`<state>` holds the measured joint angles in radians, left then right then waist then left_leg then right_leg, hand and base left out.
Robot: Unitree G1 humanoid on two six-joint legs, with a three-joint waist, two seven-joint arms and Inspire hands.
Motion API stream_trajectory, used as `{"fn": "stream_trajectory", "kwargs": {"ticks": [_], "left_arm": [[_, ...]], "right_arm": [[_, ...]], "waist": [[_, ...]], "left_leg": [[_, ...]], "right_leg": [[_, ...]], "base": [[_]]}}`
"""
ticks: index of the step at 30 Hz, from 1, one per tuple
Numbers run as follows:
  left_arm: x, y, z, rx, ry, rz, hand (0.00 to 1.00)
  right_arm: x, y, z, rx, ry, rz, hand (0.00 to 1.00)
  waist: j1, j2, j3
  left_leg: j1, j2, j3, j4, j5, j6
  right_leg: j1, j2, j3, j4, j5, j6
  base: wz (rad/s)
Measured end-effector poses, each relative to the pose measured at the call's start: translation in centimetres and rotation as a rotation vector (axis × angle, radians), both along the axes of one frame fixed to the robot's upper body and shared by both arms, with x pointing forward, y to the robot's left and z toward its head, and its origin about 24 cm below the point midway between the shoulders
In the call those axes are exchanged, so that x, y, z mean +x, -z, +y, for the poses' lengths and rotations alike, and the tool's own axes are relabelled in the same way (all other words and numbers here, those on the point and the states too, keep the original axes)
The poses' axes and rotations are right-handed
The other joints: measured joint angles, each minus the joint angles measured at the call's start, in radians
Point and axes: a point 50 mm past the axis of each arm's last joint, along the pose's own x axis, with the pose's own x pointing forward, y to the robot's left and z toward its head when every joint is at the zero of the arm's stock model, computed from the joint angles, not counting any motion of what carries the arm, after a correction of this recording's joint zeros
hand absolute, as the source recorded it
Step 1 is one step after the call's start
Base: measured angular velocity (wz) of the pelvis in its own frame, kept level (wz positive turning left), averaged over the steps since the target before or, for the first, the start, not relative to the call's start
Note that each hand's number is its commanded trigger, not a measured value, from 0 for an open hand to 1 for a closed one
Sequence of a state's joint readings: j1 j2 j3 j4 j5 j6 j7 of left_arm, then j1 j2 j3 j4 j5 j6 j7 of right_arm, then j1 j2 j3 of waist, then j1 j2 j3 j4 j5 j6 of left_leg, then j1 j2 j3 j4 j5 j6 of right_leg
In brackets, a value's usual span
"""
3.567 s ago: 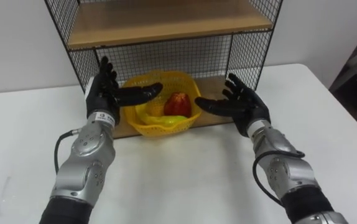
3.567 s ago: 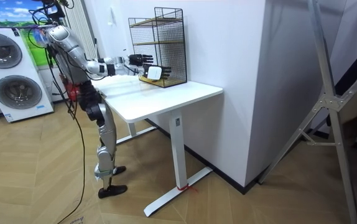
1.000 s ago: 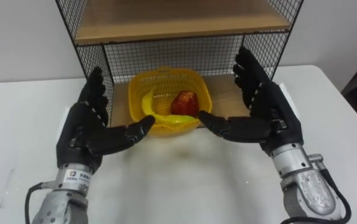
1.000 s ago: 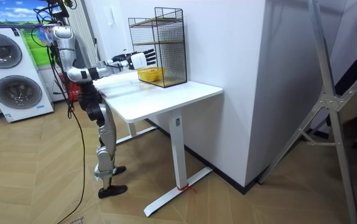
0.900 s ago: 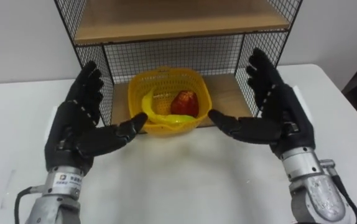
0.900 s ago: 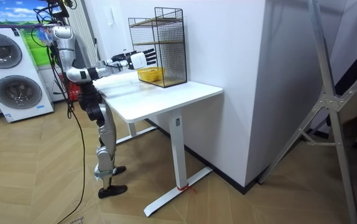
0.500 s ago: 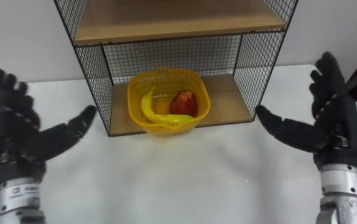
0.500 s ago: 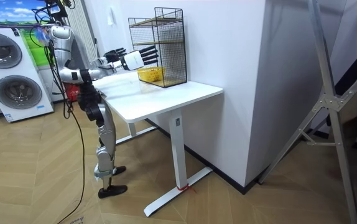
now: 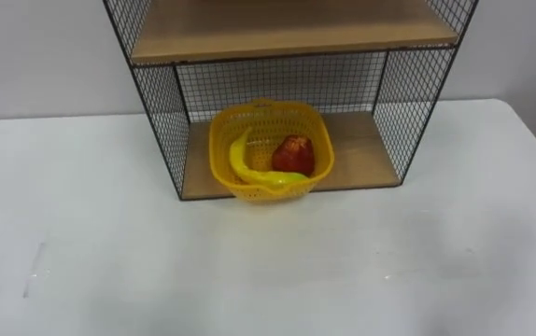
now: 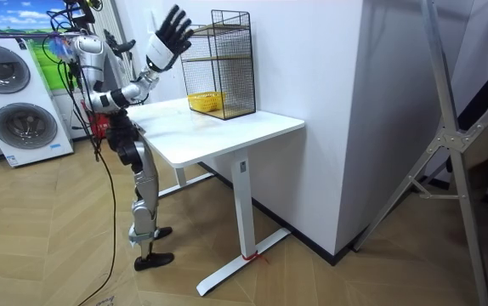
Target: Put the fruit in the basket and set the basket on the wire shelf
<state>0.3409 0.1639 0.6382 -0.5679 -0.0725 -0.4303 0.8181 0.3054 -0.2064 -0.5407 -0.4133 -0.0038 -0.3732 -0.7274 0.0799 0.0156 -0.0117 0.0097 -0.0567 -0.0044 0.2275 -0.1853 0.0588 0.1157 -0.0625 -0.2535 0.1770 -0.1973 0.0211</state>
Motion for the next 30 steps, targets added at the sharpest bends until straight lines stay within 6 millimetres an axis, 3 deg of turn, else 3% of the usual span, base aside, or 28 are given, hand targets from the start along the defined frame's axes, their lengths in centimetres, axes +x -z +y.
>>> {"fn": "stream_trajectory", "kwargs": {"ticks": [4,7,13,15,18,22,25,27,30], "left_arm": [[-1.9,-0.1,3.1,-0.012,-0.206,-0.010,0.00],[-4.4,1.8,6.2,-0.177,-0.362,0.004,0.00],[-8.6,8.1,9.8,-0.613,-0.542,0.051,0.00],[-10.4,10.8,10.4,-0.739,-0.631,0.128,0.00],[-12.3,14.3,10.4,-0.874,-0.743,0.244,0.00],[-13.4,18.3,9.4,-1.030,-0.805,0.405,0.00],[-14.9,21.8,7.6,-1.168,-0.837,0.537,0.00],[-16.3,24.4,5.5,-1.288,-0.846,0.639,0.00],[-17.9,26.6,3.4,-1.429,-0.839,0.720,0.00]], "right_arm": [[-1.8,0.9,-3.0,0.037,0.209,0.009,0.00],[-3.7,2.5,-5.4,0.113,0.362,0.071,0.00],[-8.1,6.7,-8.5,0.410,0.604,0.121,0.00],[-10.2,9.2,-9.6,0.548,0.711,0.174,0.00],[-12.3,12.2,-10.0,0.710,0.816,0.223,0.00],[-15.1,15.9,-9.6,0.919,0.934,0.271,0.00],[-17.8,19.4,-8.4,1.111,1.036,0.342,0.00],[-19.7,21.8,-6.5,1.206,1.101,0.447,0.00],[-21.3,23.9,-4.2,1.344,1.170,0.468,0.00]], "waist": [[0.001,0.000,0.0013],[0.006,0.001,0.0014],[-0.002,0.002,0.0021],[-0.004,-0.001,0.0009],[-0.007,-0.004,0.0010],[-0.017,-0.006,0.0016],[-0.026,-0.009,-0.0013],[-0.042,-0.008,-0.0012],[-0.054,-0.013,-0.0052]], "left_leg": [[0.000,-0.003,-0.004,-0.002,0.000,0.000],[-0.013,-0.002,0.003,-0.003,0.000,0.001],[-0.033,-0.007,-0.005,0.011,-0.006,0.007],[-0.044,-0.007,-0.009,0.013,-0.007,0.007],[-0.040,-0.009,-0.008,0.009,-0.006,0.009],[-0.043,-0.010,-0.012,0.010,-0.005,0.011],[-0.050,-0.011,-0.014,0.012,-0.005,0.011],[-0.050,-0.011,-0.011,0.012,-0.005,0.011],[-0.049,-0.009,-0.011,0.012,-0.005,0.010]], "right_leg": [[0.003,-0.002,0.001,-0.006,-0.001,0.001],[-0.020,-0.006,0.005,0.012,-0.006,0.000],[-0.036,-0.012,0.006,0.028,-0.017,0.006],[-0.046,-0.014,0.005,0.029,-0.018,0.007],[-0.044,-0.017,0.004,0.035,-0.019,0.009],[-0.049,-0.022,-0.002,0.043,-0.020,0.011],[-0.049,-0.023,0.000,0.042,-0.021,0.010],[-0.049,-0.023,0.004,0.042,-0.022,0.010],[-0.047,-0.025,0.005,0.039,-0.022,0.009]], "base": [[0.02],[-0.05],[0.03],[0.06],[0.00],[0.05],[0.00],[0.00],[0.00]]}}
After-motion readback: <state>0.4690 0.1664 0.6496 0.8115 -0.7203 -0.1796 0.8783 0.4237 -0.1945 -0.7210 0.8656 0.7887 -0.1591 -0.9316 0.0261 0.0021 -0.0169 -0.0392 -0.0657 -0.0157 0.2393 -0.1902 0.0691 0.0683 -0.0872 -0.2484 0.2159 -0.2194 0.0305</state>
